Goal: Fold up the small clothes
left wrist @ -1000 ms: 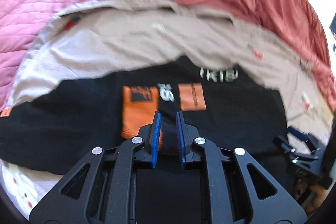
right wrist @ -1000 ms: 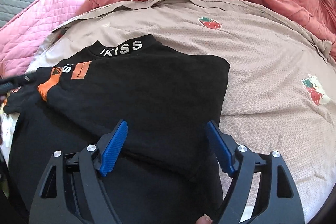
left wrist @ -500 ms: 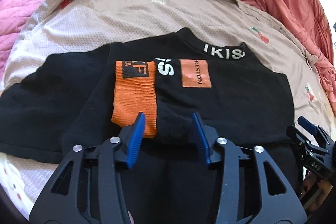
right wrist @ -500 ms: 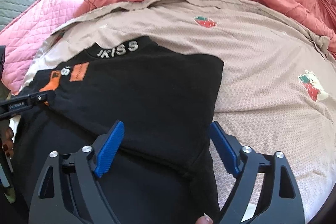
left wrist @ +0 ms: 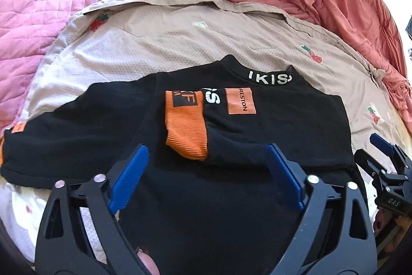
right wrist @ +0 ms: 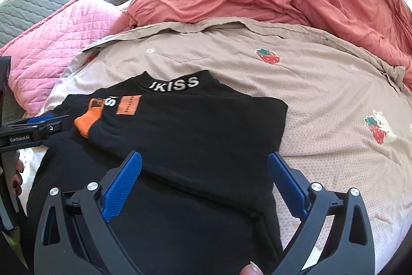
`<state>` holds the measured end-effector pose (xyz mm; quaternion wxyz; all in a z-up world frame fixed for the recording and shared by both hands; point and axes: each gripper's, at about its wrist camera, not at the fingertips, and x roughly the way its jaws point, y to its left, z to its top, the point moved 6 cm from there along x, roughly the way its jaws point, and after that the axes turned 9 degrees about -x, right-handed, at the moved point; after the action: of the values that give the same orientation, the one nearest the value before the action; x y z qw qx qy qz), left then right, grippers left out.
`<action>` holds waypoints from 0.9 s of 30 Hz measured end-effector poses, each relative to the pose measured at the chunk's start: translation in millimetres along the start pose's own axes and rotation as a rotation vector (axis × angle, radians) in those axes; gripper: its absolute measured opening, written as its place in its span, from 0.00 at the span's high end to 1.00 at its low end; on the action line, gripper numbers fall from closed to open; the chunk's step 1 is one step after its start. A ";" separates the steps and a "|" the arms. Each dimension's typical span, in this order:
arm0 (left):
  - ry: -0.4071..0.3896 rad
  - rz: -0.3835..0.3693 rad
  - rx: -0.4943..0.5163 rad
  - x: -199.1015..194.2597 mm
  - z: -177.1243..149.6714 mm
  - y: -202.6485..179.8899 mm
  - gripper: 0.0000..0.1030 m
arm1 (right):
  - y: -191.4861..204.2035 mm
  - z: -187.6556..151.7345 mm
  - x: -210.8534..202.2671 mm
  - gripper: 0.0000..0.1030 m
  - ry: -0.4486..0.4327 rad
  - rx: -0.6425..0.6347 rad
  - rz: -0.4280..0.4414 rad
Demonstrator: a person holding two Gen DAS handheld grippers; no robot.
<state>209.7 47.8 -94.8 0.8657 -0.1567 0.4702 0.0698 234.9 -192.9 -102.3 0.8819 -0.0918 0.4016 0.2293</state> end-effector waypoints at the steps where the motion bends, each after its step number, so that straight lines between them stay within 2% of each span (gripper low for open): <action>1: -0.006 0.001 0.001 -3.3 0.0 1.2 0.11 | 2.0 0.6 -1.1 0.05 -0.002 -0.003 0.003; 11: -0.031 0.011 -0.050 -28.9 -2.0 30.9 0.09 | 39.7 10.0 -14.5 0.05 -0.025 -0.060 0.033; 19: -0.048 0.062 -0.151 -46.4 -6.2 89.0 0.09 | 79.8 17.2 -17.9 0.05 -0.024 -0.115 0.067; 27: -0.059 0.077 -0.266 -57.5 -13.9 142.0 0.09 | 138.3 24.2 -15.7 0.05 -0.017 -0.200 0.130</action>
<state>129.1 178.2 -83.0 0.8474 -0.2499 0.4369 0.1690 175.9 -68.2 -71.4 0.8550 -0.1509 0.3743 0.3257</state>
